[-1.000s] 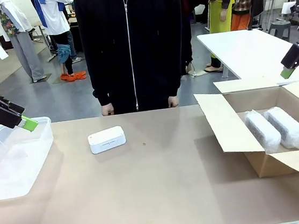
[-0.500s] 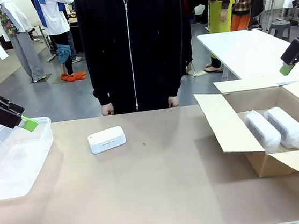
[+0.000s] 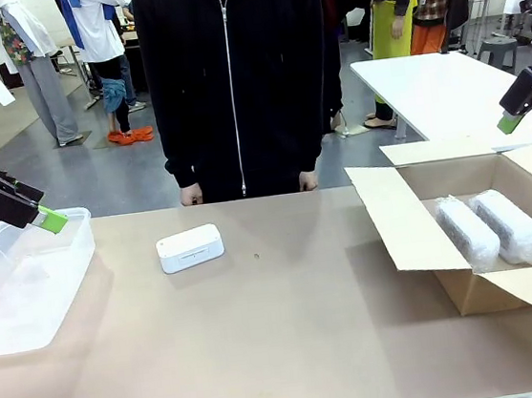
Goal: Separate and place wrapped and unwrapped clocks.
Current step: Pick up the Digital clock indicated by the person.
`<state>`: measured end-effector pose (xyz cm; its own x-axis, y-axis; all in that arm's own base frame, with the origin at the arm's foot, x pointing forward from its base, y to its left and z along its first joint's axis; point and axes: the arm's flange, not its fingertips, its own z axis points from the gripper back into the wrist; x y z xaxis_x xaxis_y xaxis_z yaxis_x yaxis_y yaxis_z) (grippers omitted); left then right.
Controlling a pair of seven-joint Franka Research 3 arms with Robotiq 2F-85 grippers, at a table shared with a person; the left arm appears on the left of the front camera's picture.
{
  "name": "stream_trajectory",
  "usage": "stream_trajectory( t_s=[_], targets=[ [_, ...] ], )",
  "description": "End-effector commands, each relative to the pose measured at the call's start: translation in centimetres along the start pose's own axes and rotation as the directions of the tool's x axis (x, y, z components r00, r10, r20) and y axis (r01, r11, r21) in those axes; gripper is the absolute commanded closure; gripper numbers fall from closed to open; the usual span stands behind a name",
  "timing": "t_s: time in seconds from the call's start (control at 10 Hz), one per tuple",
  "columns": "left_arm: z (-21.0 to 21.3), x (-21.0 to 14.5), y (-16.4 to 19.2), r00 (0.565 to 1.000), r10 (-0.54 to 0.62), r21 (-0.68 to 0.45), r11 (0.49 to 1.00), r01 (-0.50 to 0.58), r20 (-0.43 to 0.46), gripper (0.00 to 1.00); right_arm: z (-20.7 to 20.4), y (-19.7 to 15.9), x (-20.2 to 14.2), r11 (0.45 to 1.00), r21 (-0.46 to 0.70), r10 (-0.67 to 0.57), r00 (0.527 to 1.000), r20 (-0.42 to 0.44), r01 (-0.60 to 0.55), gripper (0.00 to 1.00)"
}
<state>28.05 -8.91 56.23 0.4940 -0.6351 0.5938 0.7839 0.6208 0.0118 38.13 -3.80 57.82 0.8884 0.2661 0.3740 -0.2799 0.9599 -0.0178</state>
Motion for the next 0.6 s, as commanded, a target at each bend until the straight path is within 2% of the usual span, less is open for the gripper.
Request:
stream_trajectory(
  t_s=[0.0,0.5],
  targets=[
    [-0.07,-0.05,0.02,1.0,0.003,-0.014,1.0,-0.003,0.005,0.0,0.05,0.02,-0.13,1.0,0.002,0.015,1.0,0.0,-0.015,0.0],
    [-0.07,-0.05,0.02,1.0,0.003,-0.014,1.0,-0.003,0.005,0.0,0.05,0.02,-0.13,1.0,0.002,0.015,1.0,0.0,-0.015,0.0]
  ],
)
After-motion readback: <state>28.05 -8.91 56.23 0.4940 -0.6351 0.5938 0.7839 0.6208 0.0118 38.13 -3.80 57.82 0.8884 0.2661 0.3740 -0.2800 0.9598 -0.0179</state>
